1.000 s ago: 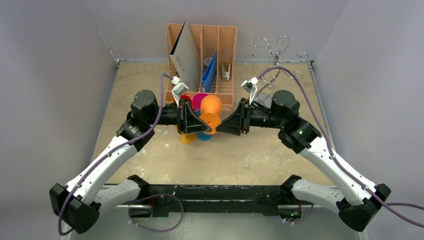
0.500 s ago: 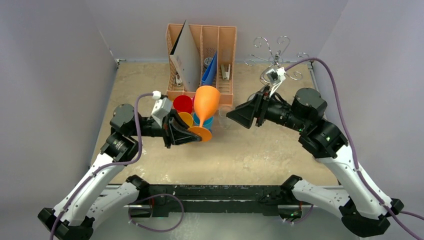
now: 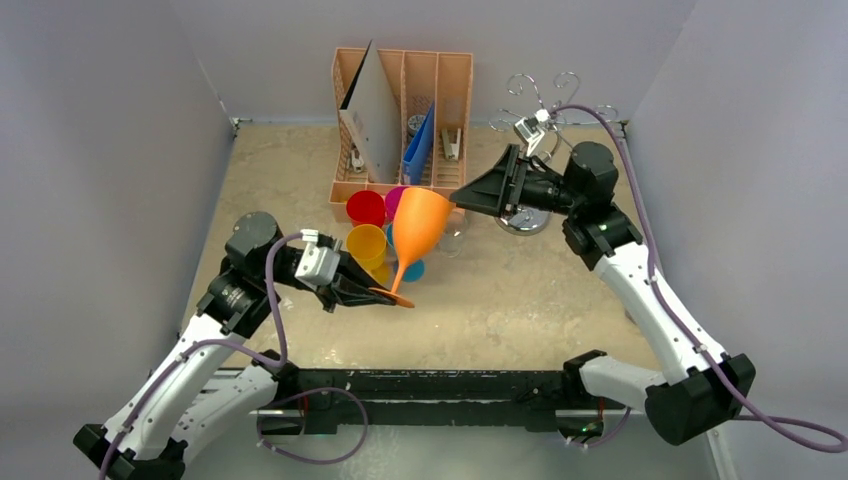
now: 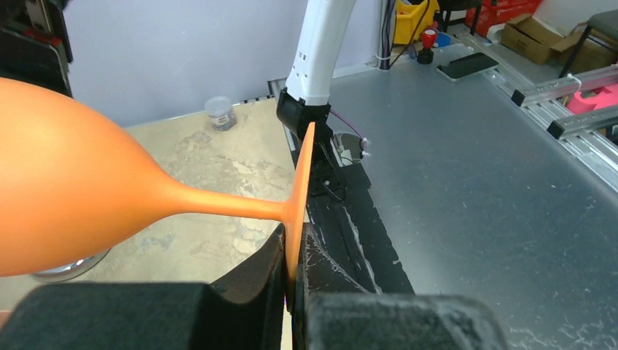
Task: Take the wine glass off the wine glass rack
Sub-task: Place the wine glass at the center of the board.
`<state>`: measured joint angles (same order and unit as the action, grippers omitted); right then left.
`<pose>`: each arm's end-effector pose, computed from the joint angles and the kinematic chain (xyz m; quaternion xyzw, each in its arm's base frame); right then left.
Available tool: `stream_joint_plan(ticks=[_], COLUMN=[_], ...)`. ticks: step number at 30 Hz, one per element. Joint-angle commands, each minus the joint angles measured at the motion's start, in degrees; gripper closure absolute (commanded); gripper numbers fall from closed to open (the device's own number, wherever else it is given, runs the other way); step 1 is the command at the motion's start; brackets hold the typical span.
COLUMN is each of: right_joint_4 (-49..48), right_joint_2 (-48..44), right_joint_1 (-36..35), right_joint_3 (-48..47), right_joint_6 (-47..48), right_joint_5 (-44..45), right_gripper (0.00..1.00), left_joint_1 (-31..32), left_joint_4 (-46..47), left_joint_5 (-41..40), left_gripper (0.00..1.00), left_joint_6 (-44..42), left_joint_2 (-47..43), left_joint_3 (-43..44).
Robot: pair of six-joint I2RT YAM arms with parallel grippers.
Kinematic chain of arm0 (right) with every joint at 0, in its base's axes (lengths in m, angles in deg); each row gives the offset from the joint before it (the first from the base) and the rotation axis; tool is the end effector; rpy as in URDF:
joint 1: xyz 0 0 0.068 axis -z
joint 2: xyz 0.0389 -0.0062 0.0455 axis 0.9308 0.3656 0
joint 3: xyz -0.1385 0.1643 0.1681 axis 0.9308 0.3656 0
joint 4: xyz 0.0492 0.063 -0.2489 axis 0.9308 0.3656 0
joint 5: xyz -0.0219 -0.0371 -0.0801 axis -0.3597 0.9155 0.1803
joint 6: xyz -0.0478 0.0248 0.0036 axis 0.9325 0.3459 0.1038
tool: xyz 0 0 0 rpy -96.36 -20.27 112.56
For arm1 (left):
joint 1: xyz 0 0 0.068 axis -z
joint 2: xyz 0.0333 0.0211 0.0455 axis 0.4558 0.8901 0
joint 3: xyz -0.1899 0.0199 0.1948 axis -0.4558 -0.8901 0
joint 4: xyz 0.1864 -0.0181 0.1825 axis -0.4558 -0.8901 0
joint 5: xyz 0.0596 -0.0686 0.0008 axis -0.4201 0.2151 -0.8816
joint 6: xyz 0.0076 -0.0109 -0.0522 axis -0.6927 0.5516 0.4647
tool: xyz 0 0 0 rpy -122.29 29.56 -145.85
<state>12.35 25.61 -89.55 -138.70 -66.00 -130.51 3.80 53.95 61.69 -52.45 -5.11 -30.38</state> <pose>0.2265 0.1146 0.4139 -0.0723 0.7019 0.6238 0.3361 0.1077 -0.1038 0.3831 0.5597 0.4305 -0.5446 0.4526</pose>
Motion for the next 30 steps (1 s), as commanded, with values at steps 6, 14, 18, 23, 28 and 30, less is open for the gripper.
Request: stream_joint_plan(ticks=[6, 14, 18, 23, 28, 30], right_joint_4=[-23.00, -25.13, -24.94, -22.23, -22.80, -24.04], right_joint_2=[-1.45, 2.15, 3.63, 2.57, 1.08, 0.56], right_joint_1=[-0.36, -5.78, -9.07, -9.07, -9.13, -9.17], right_joint_3=[0.79, -2.83, -3.79, -3.55, -3.03, -2.68], right_joint_6=[-8.45, -8.48, -8.66, -8.27, -9.55, -10.44], right_joint_5=[-12.99, -17.57, -18.51, -20.12, -21.18, -21.15], right_gripper=[0.24, 0.34, 0.50, 0.67, 0.90, 0.97], left_joint_1=[0.11, 0.18, 0.13, 0.15, 0.17, 0.15], left_joint_4=[-1.83, 0.53, 0.70, -0.33, -1.34, -1.59], left_joint_5=[7.02, 9.08, 10.07, 10.05, 10.40, 10.71], left_gripper=[1.00, 1.00, 1.00, 1.00, 1.00, 1.00], left_joint_6=[-9.51, -8.09, -7.82, -8.72, -9.64, -9.66], left_joint_2=[1.48, 1.33, 2.27, 1.74, 2.29, 2.77], left_joint_3=[1.36, 1.07, 1.22, 1.12, 1.53, 1.67])
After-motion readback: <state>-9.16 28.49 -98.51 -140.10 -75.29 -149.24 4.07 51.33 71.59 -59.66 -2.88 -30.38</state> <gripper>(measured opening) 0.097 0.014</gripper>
